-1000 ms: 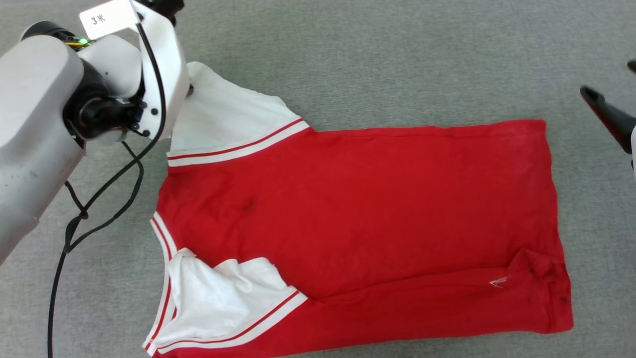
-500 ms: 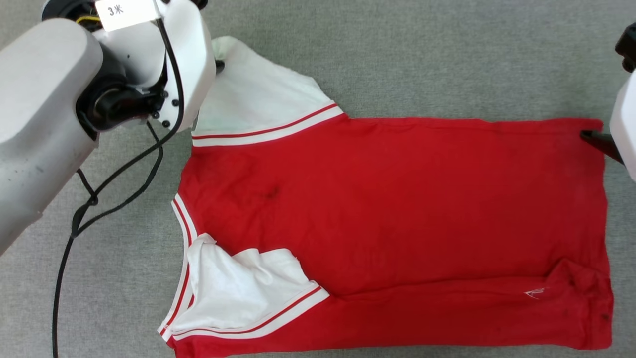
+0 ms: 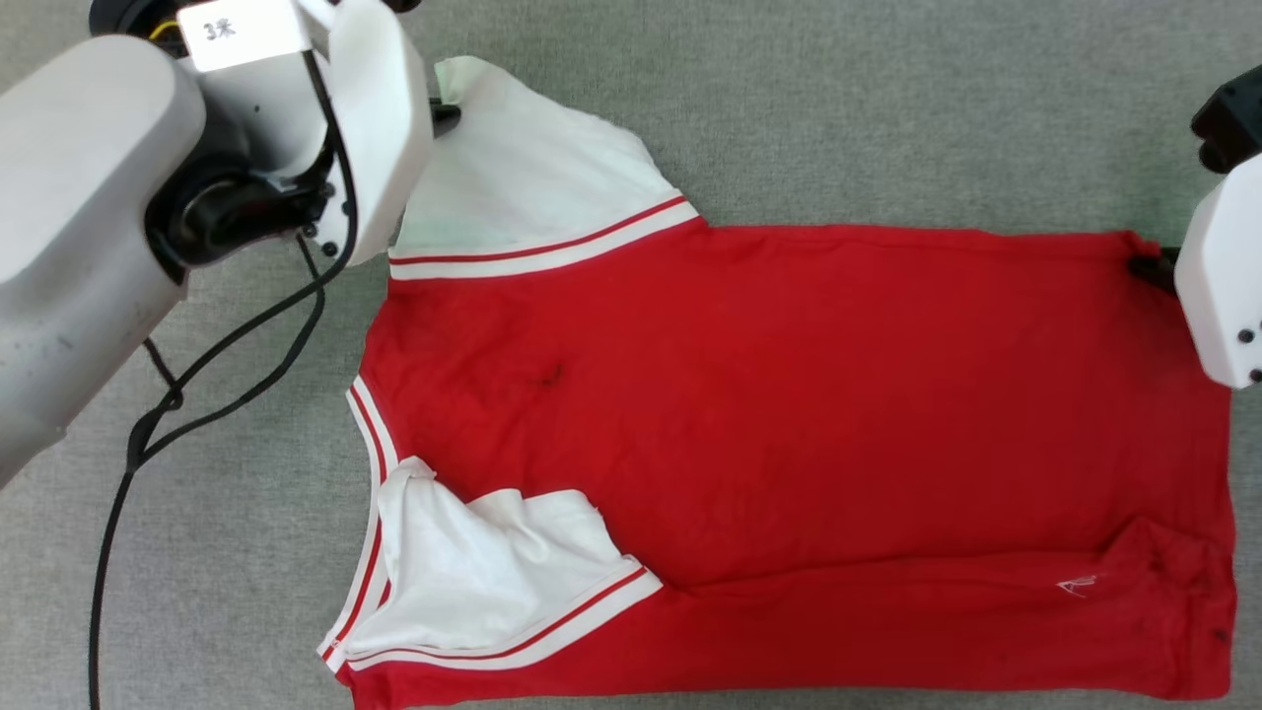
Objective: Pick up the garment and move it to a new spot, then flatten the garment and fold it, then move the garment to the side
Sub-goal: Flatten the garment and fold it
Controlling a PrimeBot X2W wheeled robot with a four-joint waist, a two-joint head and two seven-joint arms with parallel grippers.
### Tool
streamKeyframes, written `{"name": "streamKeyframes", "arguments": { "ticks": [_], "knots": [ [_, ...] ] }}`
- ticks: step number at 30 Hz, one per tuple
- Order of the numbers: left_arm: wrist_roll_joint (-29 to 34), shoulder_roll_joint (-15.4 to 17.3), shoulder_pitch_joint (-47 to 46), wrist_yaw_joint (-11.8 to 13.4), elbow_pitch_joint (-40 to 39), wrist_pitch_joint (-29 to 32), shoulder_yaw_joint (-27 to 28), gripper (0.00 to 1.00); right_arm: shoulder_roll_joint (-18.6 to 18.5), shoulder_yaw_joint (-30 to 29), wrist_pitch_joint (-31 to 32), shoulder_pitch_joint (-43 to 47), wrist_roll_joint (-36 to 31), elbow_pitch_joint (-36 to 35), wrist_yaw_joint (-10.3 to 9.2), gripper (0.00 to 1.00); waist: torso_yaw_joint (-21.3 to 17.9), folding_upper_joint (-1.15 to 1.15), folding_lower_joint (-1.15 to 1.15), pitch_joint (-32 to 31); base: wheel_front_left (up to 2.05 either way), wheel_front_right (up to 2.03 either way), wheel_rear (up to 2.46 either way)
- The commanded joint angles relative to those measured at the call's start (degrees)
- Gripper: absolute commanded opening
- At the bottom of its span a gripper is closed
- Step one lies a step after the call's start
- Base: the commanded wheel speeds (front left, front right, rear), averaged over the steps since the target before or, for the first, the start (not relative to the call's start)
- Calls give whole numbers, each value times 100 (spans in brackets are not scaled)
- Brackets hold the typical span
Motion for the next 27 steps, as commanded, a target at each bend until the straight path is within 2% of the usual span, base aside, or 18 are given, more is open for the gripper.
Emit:
{"name": "streamKeyframes", "arguments": {
  "ticks": [1, 8, 17, 27],
  "knots": [
    [-35, 48, 93, -5, 5, -52, -21, 0, 44, 97, -99, 231, 10, 98, -4, 0, -52, 0, 0, -116, 0, 0, 0],
    [-200, 260, 527, -5, -123, -470, -180, 0, -157, 38, -1040, 529, 313, -153, -4, 0, -116, 0, 0, -825, 0, 0, 0],
    [-325, 678, 1444, 12, -607, -876, -353, 0, -363, 147, -1686, 1395, 490, -428, -4, 0, -82, 0, 0, -1655, 0, 0, 0],
    [-417, 1213, 2775, 410, -1436, -1248, -477, 0, -469, -2, -2066, 2759, 549, -700, -3, 0, -32, 0, 0, -2285, 0, 0, 0]
  ]
}}
